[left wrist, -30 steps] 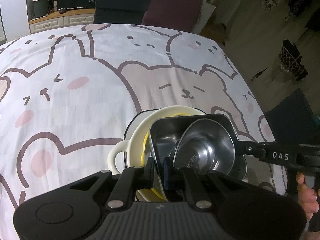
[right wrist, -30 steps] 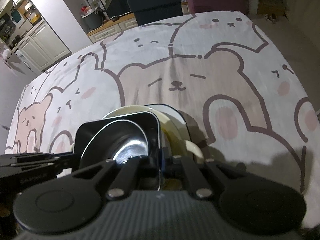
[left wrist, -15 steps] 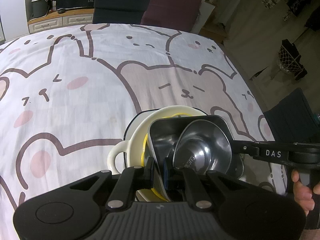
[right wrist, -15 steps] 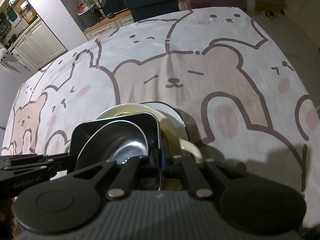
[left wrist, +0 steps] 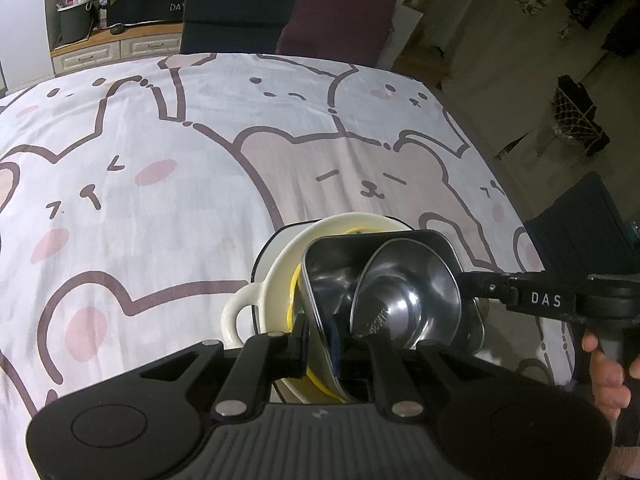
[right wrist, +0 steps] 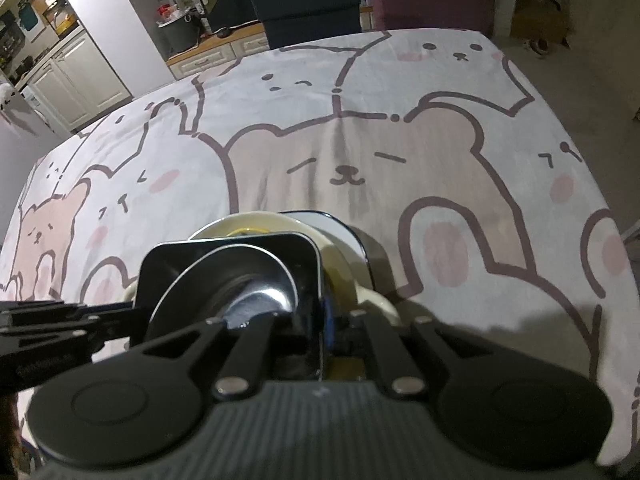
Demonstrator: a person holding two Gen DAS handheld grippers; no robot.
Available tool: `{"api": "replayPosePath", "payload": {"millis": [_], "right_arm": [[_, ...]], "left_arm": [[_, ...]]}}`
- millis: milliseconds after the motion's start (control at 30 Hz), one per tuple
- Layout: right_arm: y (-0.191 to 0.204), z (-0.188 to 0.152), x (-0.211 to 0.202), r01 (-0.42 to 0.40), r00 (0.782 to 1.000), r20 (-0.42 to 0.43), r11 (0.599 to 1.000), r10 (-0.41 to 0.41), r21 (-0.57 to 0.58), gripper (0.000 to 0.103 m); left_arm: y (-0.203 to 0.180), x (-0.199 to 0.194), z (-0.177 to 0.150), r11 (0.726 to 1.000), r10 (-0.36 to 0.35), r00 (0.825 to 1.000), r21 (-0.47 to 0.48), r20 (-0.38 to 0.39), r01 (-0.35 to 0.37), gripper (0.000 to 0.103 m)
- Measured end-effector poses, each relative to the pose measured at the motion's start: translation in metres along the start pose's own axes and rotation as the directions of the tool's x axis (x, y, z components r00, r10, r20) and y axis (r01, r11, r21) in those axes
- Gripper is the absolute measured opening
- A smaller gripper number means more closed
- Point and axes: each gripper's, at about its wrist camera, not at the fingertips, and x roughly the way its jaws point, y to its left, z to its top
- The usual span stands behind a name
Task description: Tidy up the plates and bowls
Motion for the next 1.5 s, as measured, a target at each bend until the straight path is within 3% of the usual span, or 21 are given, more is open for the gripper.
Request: {"api": "replayPosePath", "payload": {"millis": [433, 567, 733, 1200, 1300, 1500], "right_arm": [[-0.005, -0.002, -0.015, 0.021, 0.999, 0.035, 1.000, -0.022, 0.019, 0.012], [-0.005, -0.002, -0.025, 0.024, 0.998, 0.058, 1.000, -0.025, 0.020, 0.015], [-0.002, -0.003, -0.039, 0.021, 0.996, 0.091, 1.000, -0.023, 0.019, 0.026], [0.020, -0.021, -0.080, 0.045, 0.981, 0.192, 0.998, -0.038, -0.034, 0.066], [0.025, -0.027, -0.092, 0.059, 0.972, 0.230, 0.997, -0.046, -0.051, 0.076], [0.033, -0.043, -0.116, 0.043, 0.950, 0.311, 0.995, -0.014, -0.086, 0.095]], "left_arm": [[0.002, -0.017, -0.005, 0.999, 0.033, 0.999, 0.000, 0.030, -0.033, 0.023], [0.004, -0.026, -0.007, 0.999, 0.042, 0.998, -0.010, 0.052, -0.042, 0.038], [0.003, -0.036, -0.010, 0.999, 0.045, 0.996, -0.010, 0.073, -0.044, 0.045], [-0.004, -0.081, -0.024, 0.997, 0.071, 0.980, -0.001, 0.188, -0.072, 0.096], [-0.006, -0.096, -0.029, 0.997, 0.081, 0.968, 0.000, 0.238, -0.083, 0.103], [-0.014, -0.124, -0.040, 0.996, 0.082, 0.941, 0.019, 0.328, -0.093, 0.103]]}}
